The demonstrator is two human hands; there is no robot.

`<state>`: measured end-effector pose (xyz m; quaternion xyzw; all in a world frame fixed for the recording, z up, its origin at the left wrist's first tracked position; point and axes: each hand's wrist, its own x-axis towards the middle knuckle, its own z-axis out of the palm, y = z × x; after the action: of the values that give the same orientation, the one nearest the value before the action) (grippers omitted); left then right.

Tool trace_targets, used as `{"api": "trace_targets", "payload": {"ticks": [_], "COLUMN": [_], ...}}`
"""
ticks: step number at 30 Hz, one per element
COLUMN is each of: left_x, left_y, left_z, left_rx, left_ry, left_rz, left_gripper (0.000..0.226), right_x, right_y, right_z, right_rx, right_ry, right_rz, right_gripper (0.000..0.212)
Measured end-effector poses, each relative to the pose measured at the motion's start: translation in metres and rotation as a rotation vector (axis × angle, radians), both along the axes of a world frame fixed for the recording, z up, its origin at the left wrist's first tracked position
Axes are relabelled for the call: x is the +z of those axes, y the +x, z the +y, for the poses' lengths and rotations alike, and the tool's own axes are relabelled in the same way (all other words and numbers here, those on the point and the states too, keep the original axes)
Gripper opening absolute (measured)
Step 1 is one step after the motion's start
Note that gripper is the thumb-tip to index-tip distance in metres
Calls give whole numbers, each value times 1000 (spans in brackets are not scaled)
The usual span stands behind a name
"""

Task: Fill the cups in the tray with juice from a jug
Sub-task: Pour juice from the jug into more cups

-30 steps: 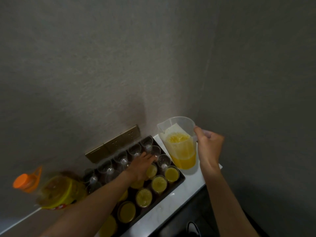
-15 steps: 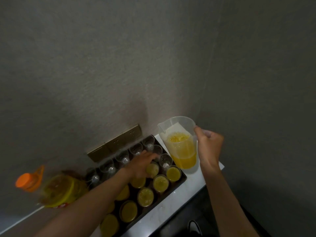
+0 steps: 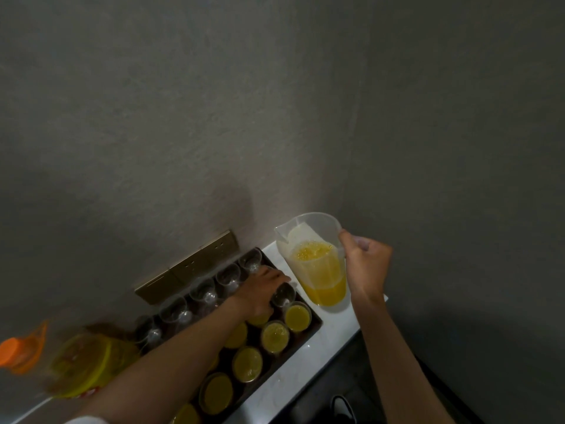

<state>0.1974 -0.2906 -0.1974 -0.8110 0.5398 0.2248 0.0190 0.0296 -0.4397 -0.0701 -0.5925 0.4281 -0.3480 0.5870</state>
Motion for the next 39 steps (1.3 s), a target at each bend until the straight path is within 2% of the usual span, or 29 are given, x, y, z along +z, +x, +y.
{"api": "trace_targets", "payload": {"ticks": [7,14,23,29,32,39], "left_x": [-15,-19,-16,-1,6,32], "left_y": [2,2,5,-1,-5,-24], "left_z": [-10,-8,-6,1,8,40], "left_rx": [-53,-11,141,266,362,608], "left_ry": [15,-32,-181,-280,-367,-654], "left_rz": [-71,-72,52,168,224,360], "left_gripper": [88,80,73,80,85,74], "right_x": [-2,-5,11,23,29,46], "right_y": [2,4,6,5,4,5], "right_z": [-9,-11,-5,1,5,28], "right_rx": [-3,17,37,67,87,160], "right_ry": [-5,-21,-14,-2,-11,-93], "right_rz": [-12,-5,-24,-30,-32,-71], "right_gripper": [49,48,40,38,36,37]}}
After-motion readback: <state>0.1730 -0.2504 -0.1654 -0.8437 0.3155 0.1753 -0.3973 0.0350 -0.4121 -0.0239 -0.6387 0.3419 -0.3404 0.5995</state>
